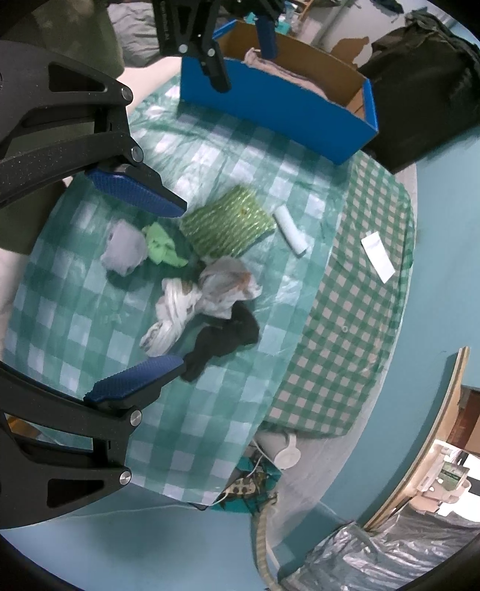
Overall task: Organize soft objects
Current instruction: 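Move both tools away from the box back over the item pile, then grasp the white-and-pink plastic bag bundle with the right tool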
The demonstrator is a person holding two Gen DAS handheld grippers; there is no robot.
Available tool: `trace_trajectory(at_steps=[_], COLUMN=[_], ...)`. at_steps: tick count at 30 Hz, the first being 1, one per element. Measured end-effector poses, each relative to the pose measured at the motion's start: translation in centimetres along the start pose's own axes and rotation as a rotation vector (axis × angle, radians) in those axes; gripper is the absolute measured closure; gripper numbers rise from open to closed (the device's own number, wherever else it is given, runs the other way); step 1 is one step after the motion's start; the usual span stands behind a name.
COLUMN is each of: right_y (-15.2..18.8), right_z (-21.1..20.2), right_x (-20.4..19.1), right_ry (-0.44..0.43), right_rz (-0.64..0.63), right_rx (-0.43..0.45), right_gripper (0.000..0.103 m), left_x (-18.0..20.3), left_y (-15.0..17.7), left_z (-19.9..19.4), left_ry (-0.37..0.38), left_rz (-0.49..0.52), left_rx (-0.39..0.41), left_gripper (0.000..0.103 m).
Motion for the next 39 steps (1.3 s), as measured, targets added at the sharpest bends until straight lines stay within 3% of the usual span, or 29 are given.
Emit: trace_trajectory(at_steps=[9, 18, 39], right_y=[2.0, 3.4, 5.7], right_z=[2.8, 5.8, 10.9], right_x=[1.8, 2.4, 2.5], right_ry=[-0.025, -0.019, -0.021], right_rz=[0.003, -0.074, -0.185], right_rx=[-0.057, -0.097, -0.171], right_gripper=[0.025, 0.025, 0.025], left_x=[2.0, 3.5, 4.2], left_y=[0.1, 0.1, 0.5], left_z=[2.4, 4.7, 9.9], left_ry=[-0.005, 0.007, 0.023], left_rz=[0.005, 0.015, -0.035], left_rx=[-0.044, -0.084, -0.181], left_gripper=[0.023, 0.023, 0.023])
Point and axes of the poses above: each gripper's, at about its wrist camera, not at the fingertips, and z roughly the way its jaws point, x to its right, y to its underside, the point moved 4 cm from there along z, roughly the way its jaws point, and after that the axes turned 15 degrees about x, right-handed, at the moved point
